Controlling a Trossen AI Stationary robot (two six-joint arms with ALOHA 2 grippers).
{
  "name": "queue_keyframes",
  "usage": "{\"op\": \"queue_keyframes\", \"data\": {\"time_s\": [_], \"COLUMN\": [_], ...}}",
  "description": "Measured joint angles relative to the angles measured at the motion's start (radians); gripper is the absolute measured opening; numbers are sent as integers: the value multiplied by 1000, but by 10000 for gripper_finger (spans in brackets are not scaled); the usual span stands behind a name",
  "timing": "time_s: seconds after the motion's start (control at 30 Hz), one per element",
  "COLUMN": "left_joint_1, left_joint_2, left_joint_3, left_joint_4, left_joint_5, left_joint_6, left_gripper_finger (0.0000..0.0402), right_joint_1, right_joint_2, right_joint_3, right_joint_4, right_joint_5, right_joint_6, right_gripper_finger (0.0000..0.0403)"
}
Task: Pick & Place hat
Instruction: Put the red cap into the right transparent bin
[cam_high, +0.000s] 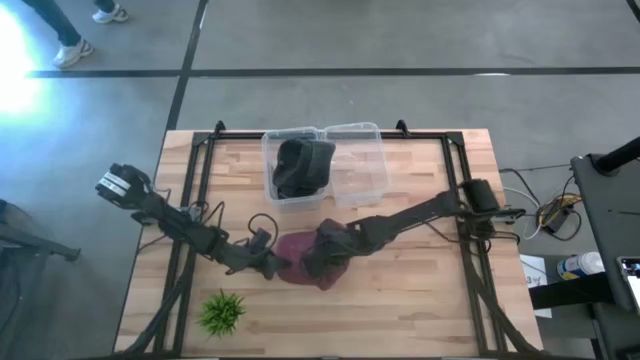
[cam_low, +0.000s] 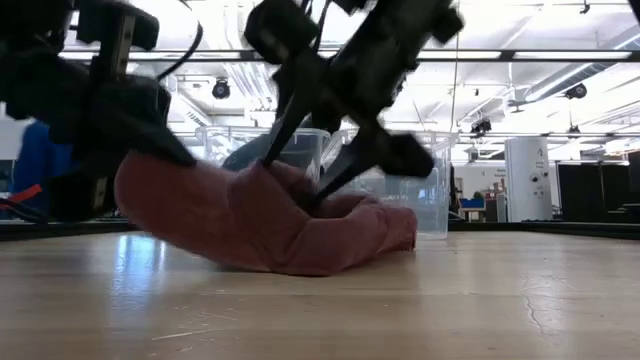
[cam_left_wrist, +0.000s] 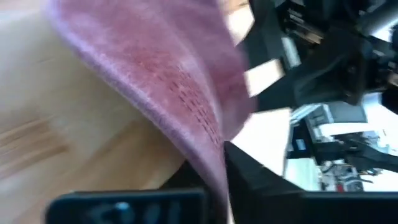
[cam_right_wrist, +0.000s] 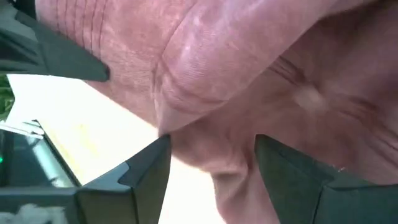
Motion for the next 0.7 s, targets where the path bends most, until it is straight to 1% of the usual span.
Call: {"op": "queue_keyframes", "data": {"time_s": [0.03, 0.1, 0.23, 0.3, 0.43, 0.5, 0.57, 0.63, 0.7], "left_joint_1": [1, 3, 16, 26, 45, 64, 88, 118, 154], "left_joint_2": [-8, -22, -44, -54, -71, -82, -95, -98, -103], "left_joint_3": [9, 32, 105, 157, 297, 388, 483, 596, 706], "left_joint_4": [-4, -19, -27, -24, -51, -111, -212, -343, -516], "left_joint_5": [1, 1, -18, -21, -12, -11, -14, -52, -116], "left_joint_6": [22, 71, 144, 194, 341, 410, 467, 536, 604], "left_gripper_finger": [14, 11, 6, 6, 6, 6, 6, 6, 6], "right_joint_1": [8, 31, 106, 154, 261, 315, 364, 405, 430], "right_joint_2": [-24, -90, -256, -343, -502, -567, -609, -640, -655], "right_joint_3": [0, 0, 1, 1, 1, 2, 1, 1, 1], "right_joint_4": [-31, -82, -207, -273, -386, -445, -504, -568, -639], "right_joint_5": [18, 66, 210, 320, 582, 683, 755, 786, 789], "right_joint_6": [1, 20, 73, 106, 166, 209, 263, 302, 340], "right_gripper_finger": [228, 228, 228, 228, 228, 228, 228, 228, 228]}}
